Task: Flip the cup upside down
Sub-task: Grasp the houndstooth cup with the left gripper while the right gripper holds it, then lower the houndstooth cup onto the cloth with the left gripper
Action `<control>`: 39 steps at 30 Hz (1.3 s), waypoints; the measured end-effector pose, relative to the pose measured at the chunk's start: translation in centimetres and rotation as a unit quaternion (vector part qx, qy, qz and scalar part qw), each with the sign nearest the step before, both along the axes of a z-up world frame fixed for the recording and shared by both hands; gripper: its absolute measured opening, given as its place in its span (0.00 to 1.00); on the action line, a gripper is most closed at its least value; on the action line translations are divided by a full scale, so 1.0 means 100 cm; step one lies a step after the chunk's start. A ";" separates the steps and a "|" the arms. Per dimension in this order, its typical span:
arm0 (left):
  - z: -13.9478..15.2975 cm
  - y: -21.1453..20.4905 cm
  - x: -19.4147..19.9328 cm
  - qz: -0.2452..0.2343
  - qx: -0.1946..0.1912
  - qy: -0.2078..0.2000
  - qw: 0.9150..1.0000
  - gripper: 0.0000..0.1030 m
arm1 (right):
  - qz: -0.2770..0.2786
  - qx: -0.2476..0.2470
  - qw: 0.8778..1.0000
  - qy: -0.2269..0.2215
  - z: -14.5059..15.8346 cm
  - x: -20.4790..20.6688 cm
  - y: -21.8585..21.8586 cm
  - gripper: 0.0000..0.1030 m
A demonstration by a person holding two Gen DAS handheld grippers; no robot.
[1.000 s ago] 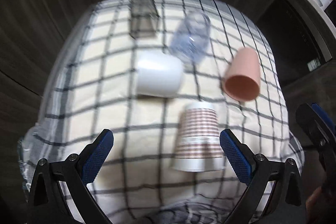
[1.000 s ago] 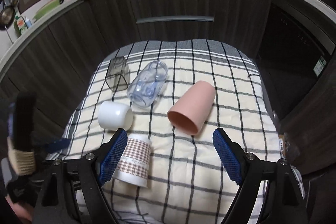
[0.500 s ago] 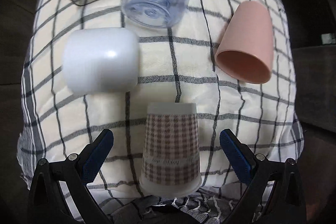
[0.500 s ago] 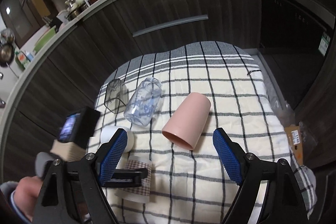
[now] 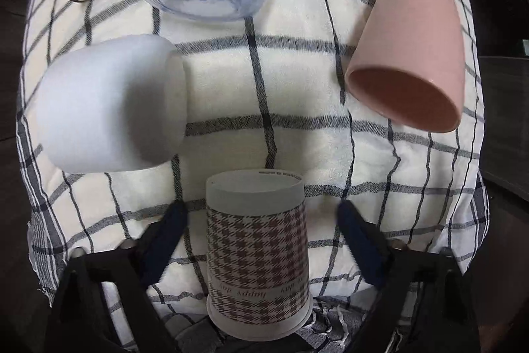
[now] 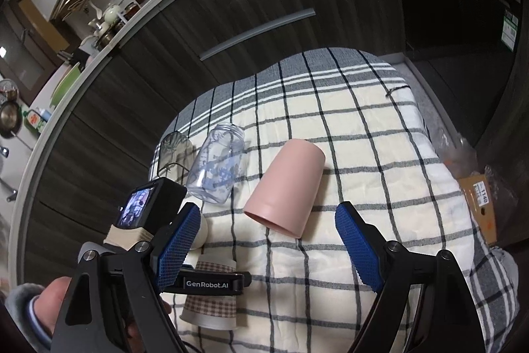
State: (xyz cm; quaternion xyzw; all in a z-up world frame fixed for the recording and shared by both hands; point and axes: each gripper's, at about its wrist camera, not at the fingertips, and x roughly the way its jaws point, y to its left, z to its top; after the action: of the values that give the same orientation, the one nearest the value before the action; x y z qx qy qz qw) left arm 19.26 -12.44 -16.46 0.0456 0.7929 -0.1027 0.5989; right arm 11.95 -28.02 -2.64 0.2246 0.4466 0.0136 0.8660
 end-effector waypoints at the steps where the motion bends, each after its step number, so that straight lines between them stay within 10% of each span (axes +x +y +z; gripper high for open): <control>1: -0.004 -0.001 0.000 0.001 -0.001 0.007 1.000 0.65 | -0.002 0.003 1.000 0.001 -0.002 0.001 -0.001 0.81; 11: -0.003 0.004 -0.012 0.006 -0.008 -0.013 1.000 0.55 | -0.007 0.012 1.000 0.007 -0.007 -0.003 -0.005 0.81; 23: 0.057 0.035 -0.040 0.028 -0.106 -0.200 0.974 0.55 | 0.004 -0.008 1.000 -0.011 0.007 -0.014 0.008 0.81; 29: 0.070 0.042 -0.053 0.020 -0.127 -0.370 0.920 0.55 | 0.011 -0.033 0.999 -0.012 0.009 -0.021 0.017 0.81; 34: 0.084 0.042 -0.068 -0.016 -0.134 -0.518 0.845 0.55 | 0.019 -0.066 0.997 -0.016 0.012 -0.030 0.026 0.81; 39: 0.072 0.043 -0.075 -0.017 -0.151 -0.540 0.828 0.55 | 0.028 -0.089 0.996 -0.011 0.011 -0.036 0.034 0.81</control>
State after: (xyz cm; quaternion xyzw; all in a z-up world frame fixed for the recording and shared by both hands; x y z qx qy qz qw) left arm 11.79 -8.14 -9.25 0.0161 0.3170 -0.1908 0.9289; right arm 8.32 -24.59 -1.51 0.1340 0.4424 0.0005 0.8868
